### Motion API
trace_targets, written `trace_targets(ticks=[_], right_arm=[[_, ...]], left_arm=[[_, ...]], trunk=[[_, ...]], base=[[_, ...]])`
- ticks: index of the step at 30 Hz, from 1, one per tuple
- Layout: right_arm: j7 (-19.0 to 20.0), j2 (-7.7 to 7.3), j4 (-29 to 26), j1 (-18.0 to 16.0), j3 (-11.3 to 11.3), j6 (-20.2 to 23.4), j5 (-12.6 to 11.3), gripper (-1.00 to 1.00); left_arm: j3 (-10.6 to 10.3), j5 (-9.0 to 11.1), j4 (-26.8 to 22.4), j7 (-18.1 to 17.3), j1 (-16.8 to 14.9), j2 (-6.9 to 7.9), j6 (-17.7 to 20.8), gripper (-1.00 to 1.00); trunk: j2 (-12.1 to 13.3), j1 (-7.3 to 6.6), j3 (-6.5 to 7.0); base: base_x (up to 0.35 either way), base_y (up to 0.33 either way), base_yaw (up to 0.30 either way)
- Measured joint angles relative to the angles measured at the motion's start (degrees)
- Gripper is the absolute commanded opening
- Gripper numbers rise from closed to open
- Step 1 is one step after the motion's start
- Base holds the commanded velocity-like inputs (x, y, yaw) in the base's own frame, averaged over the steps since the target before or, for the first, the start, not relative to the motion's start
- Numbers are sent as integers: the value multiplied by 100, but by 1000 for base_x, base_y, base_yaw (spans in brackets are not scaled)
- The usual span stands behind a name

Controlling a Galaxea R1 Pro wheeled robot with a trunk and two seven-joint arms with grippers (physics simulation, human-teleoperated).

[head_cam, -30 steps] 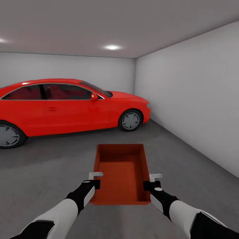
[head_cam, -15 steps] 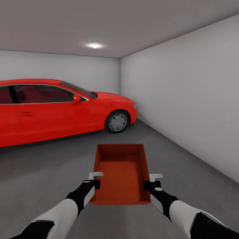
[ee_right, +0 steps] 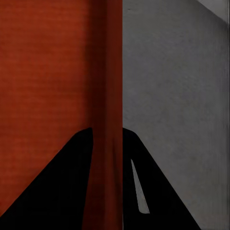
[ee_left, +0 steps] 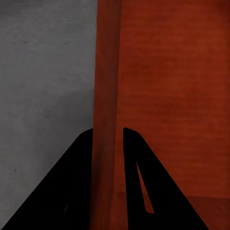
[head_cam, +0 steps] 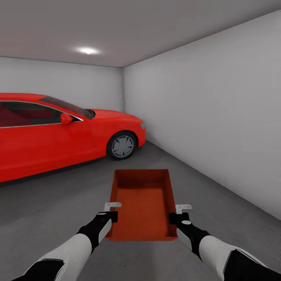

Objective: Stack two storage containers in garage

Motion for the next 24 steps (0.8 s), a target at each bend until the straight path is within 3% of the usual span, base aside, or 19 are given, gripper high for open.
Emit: trace_targets(ticks=[24], right_arm=[[0,-2,-3,1,0,0,0,-100]], left_arm=[[2,-3,0,0,0,-1,-2,-100]], trunk=[[0,0,0]], base=[[320,0,-265]])
